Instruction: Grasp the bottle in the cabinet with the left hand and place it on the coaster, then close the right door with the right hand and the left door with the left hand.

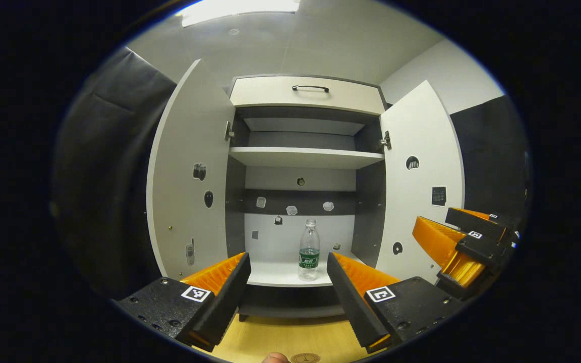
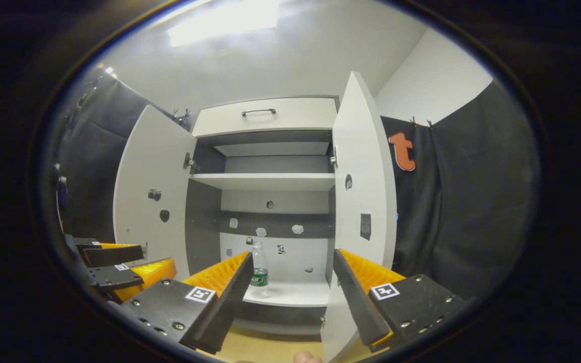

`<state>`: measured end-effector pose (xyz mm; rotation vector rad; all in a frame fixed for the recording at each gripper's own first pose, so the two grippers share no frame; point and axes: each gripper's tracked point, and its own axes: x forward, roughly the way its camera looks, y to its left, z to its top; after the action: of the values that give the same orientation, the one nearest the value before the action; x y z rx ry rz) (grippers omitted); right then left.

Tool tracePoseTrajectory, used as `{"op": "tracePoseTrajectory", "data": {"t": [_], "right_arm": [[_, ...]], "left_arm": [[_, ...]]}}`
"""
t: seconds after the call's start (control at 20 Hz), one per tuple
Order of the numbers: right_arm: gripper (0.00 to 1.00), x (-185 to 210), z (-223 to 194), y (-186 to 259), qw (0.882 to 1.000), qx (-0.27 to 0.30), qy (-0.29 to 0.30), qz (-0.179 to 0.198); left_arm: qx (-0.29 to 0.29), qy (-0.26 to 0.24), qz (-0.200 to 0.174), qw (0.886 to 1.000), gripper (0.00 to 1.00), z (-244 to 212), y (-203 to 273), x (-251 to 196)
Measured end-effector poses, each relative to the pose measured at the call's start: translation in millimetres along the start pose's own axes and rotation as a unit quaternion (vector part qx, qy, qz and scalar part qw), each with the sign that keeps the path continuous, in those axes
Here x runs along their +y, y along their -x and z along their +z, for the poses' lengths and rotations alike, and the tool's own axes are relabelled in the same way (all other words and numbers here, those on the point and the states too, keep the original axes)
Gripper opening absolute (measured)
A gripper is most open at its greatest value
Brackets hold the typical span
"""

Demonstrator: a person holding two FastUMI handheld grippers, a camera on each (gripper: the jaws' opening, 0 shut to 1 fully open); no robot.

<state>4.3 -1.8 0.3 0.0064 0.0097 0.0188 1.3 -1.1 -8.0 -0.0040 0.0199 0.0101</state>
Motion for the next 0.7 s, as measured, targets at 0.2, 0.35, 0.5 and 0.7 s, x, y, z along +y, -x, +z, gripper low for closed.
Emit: {"op": "tracePoseTrajectory", "data": {"t": [0.2,0.35,0.5,0.7], "right_arm": [[0.96,-5.4,-0.2,0.9,1.000,0.001,0.001,-0.005],[0.93,-6.6,-0.7,0.9,1.000,0.002,0.003,-0.008],[0.93,-6.7,-1.4,1.1,1.000,0.001,0.005,-0.010],[0.96,-7.7,-0.3,3.3,1.000,-0.001,0.005,-0.012]], "left_arm": [[0.003,0.004,-0.002,1.000,0.96,-3.1,-1.7,-3.2],[0.004,0.003,-0.003,1.000,0.96,-3.6,-4.3,-4.0],[0.004,0.004,-0.006,1.000,0.96,-4.1,-5.6,-5.1],[0.005,0.005,-0.013,1.000,0.96,-5.0,-8.4,-7.2]]}}
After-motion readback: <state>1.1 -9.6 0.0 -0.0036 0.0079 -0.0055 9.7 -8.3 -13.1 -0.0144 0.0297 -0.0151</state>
